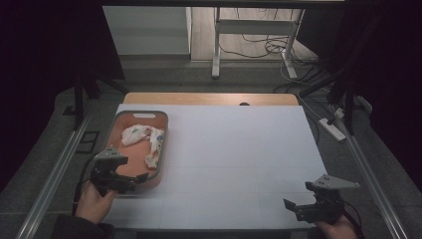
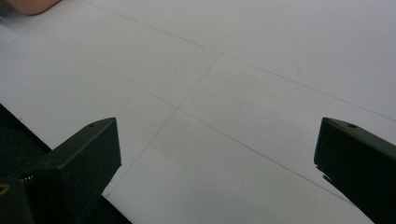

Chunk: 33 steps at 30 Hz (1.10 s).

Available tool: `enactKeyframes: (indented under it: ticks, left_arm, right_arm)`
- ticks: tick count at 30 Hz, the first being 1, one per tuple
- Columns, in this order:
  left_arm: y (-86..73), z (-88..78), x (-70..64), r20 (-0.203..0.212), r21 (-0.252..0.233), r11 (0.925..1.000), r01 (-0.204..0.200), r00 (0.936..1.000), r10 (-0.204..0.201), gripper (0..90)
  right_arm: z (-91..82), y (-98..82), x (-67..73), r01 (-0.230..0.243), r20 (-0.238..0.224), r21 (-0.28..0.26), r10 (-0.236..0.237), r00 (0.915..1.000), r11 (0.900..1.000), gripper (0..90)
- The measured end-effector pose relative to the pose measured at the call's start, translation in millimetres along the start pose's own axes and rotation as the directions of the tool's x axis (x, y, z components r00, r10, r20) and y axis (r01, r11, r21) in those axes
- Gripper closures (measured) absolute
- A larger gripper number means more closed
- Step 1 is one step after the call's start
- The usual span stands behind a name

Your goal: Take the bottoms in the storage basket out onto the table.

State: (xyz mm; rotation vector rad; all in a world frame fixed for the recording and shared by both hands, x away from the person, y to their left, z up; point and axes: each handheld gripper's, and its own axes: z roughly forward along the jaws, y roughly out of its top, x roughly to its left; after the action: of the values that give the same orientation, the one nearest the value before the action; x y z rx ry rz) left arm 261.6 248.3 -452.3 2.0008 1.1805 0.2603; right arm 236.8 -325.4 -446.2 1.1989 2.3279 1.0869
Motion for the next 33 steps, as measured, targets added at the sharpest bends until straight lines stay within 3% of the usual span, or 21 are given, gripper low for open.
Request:
enactKeyframes:
  ticks: [8, 16, 21, 33]
  left_arm:
    - [11.1, 10.6, 13.0, -0.018, 0.002, 0.9997, 0.025, 0.9995, -0.025, 0.9]
    - [26.6, 20.9, 23.6, -0.004, 0.047, 0.9989, 0.008, 1.0, -0.008, 0.9]
    - [34.9, 29.8, 30.5, -0.043, 0.073, 0.9973, -0.006, 0.999, 0.009, 1.3]
    - [52.9, 51.9, 51.0, -0.078, 0.136, 0.9907, -0.004, 0.9968, 0.015, 1.2]
  right_arm:
    - [0.2, 0.1, 0.0, 0.003, -0.009, 0.0, -0.003, 1.0, 1.0, 0.9]
    - [0.5, 0.2, -0.3, 0.001, -0.008, 0.004, -0.001, 1.0, 1.0, 0.9]
    - [0.3, 0.1, -0.2, 0.002, -0.009, 0.003, -0.002, 1.0, 1.0, 0.9]
    - [0.4, 0.2, -0.1, 0.005, -0.012, 0.006, -0.005, 0.9999, 1.0, 0.9]
